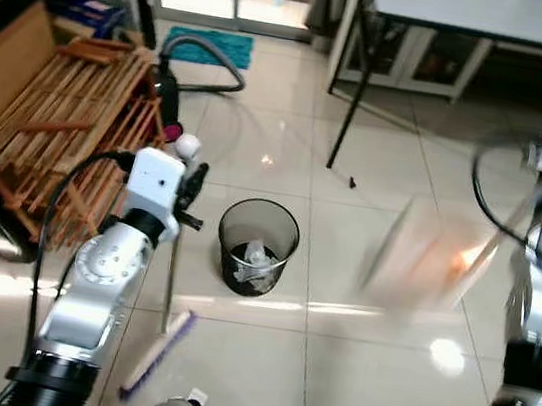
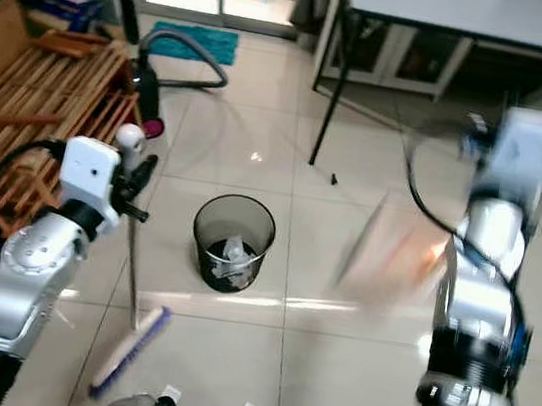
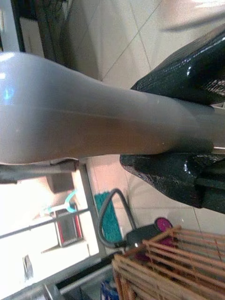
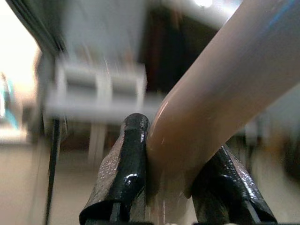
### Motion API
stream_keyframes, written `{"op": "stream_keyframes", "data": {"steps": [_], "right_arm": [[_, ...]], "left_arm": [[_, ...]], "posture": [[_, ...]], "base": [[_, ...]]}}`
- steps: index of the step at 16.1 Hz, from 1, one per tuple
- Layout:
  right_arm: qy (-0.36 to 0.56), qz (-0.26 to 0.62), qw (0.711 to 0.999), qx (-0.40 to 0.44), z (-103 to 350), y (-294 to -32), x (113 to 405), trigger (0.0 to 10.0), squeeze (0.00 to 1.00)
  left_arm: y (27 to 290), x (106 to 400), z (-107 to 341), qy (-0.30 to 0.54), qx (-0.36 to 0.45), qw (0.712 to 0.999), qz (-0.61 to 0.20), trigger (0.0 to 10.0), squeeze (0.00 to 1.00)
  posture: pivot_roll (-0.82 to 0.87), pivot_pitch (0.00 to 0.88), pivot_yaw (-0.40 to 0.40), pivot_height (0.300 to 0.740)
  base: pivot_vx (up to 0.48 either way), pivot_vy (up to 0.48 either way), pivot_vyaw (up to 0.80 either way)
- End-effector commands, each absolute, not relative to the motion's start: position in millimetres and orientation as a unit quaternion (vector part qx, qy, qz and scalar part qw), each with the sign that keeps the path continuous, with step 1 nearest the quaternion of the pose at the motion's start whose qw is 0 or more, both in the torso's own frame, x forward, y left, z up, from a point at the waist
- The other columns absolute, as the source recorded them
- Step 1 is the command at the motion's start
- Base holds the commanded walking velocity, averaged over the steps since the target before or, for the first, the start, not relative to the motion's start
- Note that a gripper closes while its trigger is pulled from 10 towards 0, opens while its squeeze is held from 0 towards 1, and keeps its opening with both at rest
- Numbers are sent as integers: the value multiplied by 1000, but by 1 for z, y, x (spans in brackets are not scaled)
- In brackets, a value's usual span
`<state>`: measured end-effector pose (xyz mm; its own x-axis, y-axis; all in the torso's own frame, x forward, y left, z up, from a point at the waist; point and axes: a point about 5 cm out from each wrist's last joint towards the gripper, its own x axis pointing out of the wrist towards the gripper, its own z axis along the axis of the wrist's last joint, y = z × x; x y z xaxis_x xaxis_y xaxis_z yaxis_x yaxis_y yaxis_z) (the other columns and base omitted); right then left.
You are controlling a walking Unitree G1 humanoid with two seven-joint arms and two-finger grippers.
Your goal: Sweep floor
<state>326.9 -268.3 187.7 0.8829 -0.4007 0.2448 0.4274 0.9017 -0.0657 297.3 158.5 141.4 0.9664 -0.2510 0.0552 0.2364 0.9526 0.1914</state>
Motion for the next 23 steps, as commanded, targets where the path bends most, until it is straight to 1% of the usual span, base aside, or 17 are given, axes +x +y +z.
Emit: {"op": "stream_keyframes", "data": {"steps": [1, 2, 4, 5, 7, 8, 9, 10, 11, 12, 14, 16, 18, 21, 23], "right_arm": [[-101, -204, 974, -14, 181, -264, 325, 10000, 0], [-98, -185, 978, 17, 171, -255, 322, 10000, 0], [-92, -132, 986, 41, 161, -236, 320, 10000, 0], [-72, -89, 993, 32, 155, -223, 320, 10000, 0], [-50, -53, 997, 1, 149, -210, 316, 10000, 0], [-54, -27, 998, -1, 149, -199, 313, 10000, 0], [-56, -17, 998, -1, 149, -195, 312, 10000, 0], [-54, -19, 998, 21, 148, -193, 311, 10000, 0], [-31, -43, 996, 73, 145, -199, 313, 10000, 0], [-23, -50, 995, 85, 145, -203, 316, 10000, 0], [-17, -47, 995, 83, 144, -205, 319, 10000, 0], [-22, -39, 997, 68, 149, -201, 320, 10000, 0], [-29, -40, 996, 72, 156, -200, 319, 10000, 0], [-34, -58, 995, 74, 158, -203, 313, 10000, 0], [-23, -49, 996, 69, 151, -196, 309, 10000, 0]], "left_arm": [[155, 300, 150, -58, 98, 986, -123, 10000, 0], [153, 301, 148, -53, 92, 987, -119, 10000, 0], [148, 303, 147, -48, 81, 989, -113, 10000, 0], [146, 304, 147, -47, 75, 990, -114, 10000, 0], [145, 304, 147, -48, 80, 989, -117, 10000, 0], [150, 301, 144, -44, 81, 990, -110, 10000, 0], [152, 300, 142, -41, 81, 990, -107, 10000, 0], [156, 298, 139, -38, 77, 991, -98, 10000, 0], [160, 302, 140, -31, 64, 995, -77, 10000, 0], [161, 307, 143, -33, 63, 995, -67, 10000, 0], [159, 312, 141, -24, 64, 995, -66, 10000, 0], [158, 316, 139, -9, 55, 997, -60, 10000, 0], [155, 319, 138, 2, 46, 997, -64, 10000, 0], [157, 317, 134, 11, 61, 996, -58, 10000, 0], [156, 314, 131, 11, 72, 995, -73, 10000, 0]], "posture": [[-14, 109, 36, 740], [-2, 114, 27, 740], [7, 113, 21, 740], [11, 111, 18, 740], [16, 111, 17, 740], [16, 115, 21, 740], [15, 115, 21, 740], [16, 110, 21, 740], [19, 97, 14, 740], [19, 97, 12, 740], [19, 83, -1, 740], [10, 76, 5, 740], [5, 74, 17, 740], [-4, 61, 23, 740], [-8, 55, 23, 740]], "base": [[0, 0, 0], [0, 0, 0], [0, 0, 0], [0, 0, 0], [0, 0, 0], [0, 0, 0], [0, 0, 0], [0, 0, 0], [0, 0, 0], [0, 0, 0], [0, 0, 0], [0, 0, 0], [0, 0, 0], [0, 0, 0], [0, 0, 0]]}}
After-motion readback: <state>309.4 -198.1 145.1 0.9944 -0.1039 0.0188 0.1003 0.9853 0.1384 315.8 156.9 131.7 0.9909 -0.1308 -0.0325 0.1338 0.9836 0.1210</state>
